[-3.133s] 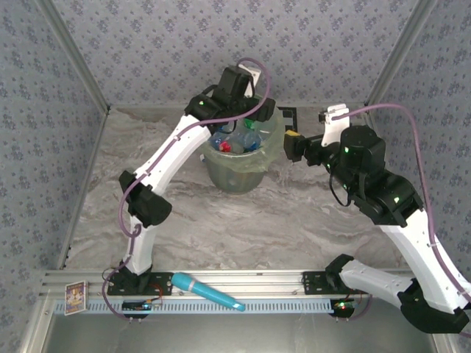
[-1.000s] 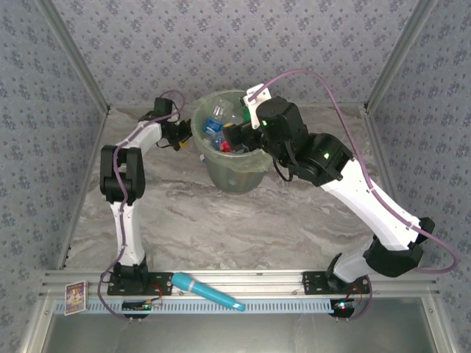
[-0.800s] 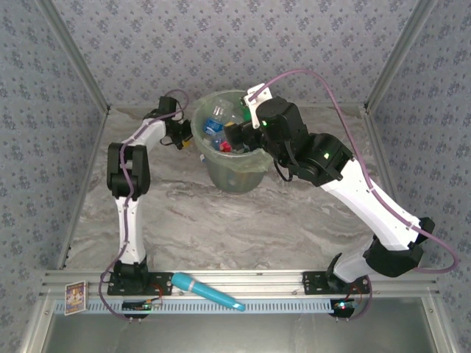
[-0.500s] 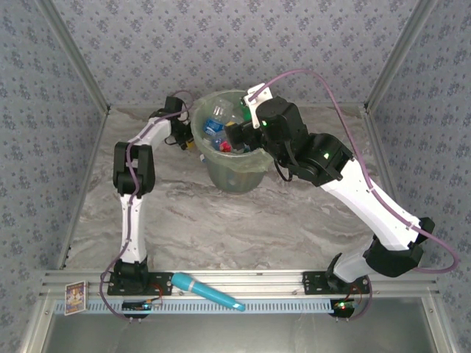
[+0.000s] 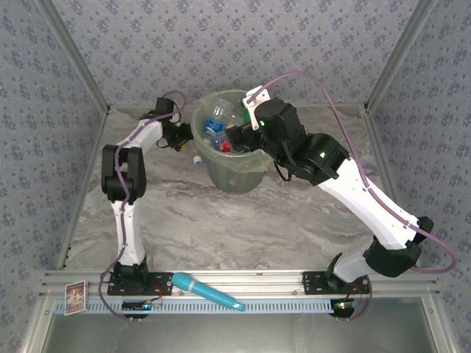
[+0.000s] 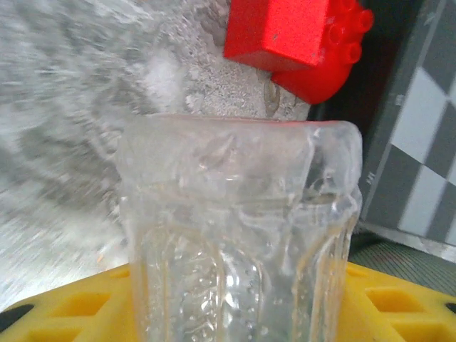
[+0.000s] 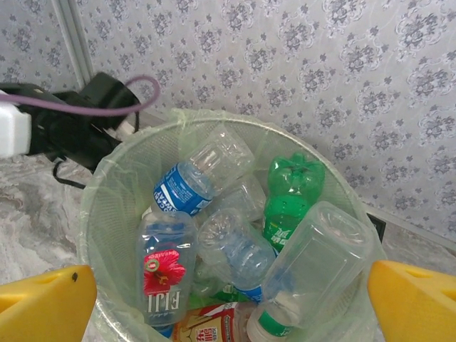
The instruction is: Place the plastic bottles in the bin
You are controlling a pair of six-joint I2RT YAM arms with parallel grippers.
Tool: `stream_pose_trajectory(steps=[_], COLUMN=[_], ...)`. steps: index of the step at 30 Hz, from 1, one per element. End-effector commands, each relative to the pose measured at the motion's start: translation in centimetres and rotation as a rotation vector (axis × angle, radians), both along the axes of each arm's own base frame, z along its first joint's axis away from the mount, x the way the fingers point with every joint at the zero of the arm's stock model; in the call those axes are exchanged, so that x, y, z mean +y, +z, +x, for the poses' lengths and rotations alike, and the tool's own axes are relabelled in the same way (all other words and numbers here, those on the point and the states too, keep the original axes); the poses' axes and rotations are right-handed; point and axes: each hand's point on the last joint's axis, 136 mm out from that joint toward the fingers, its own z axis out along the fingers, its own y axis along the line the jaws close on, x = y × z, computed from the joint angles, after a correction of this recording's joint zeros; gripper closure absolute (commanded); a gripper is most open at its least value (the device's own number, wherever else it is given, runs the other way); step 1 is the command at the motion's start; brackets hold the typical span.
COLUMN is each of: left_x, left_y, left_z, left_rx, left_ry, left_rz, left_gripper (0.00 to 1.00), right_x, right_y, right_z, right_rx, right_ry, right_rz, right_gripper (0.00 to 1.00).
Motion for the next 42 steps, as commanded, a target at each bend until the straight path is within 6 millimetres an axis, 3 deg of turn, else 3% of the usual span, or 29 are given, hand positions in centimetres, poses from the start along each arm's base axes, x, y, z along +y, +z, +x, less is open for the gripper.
stream_pose_trajectory(steps=[1, 13, 22, 29, 38, 42], left_x=[1.5, 4.9, 5.5, 2.0, -5.2, -9.2], left_y=[7.4, 19.6, 27.0, 31.1, 32.9, 32.5], left_z=[0.1, -6.2, -10.2, -11.7, -11.9, -11.6], left_rx=[-0.165, -0.373, -0.519, -0.590, -0.592, -0.564], left_ry=[0.041, 0.122, 0.191, 0.181, 0.069, -0.007], left_rz=[-0.005, 0.090, 0.087, -0.027, -0.129, -0.153], left_gripper=[0.44, 0.44, 0.44, 0.45, 0.45, 0.45], right_x=[-0.2, -1.6, -3.1, -4.0, -5.3, -5.7], right_y=[0.8, -0.5, -0.4, -0.5, -0.4, -0.4], right_z=[-0.1, 0.8, 0.9, 0.7, 0.0, -0.3], right_rx=[-0.011, 0.018, 0.003, 0.002, -0.004, -0.004], right_ry=[0.027, 0.030, 0.030, 0.013, -0.009, -0.016], right_rz=[0.048, 0.136, 0.207, 0.231, 0.243, 0.248], right_gripper=[0.00, 0.00, 0.00, 0.00, 0.00, 0.00])
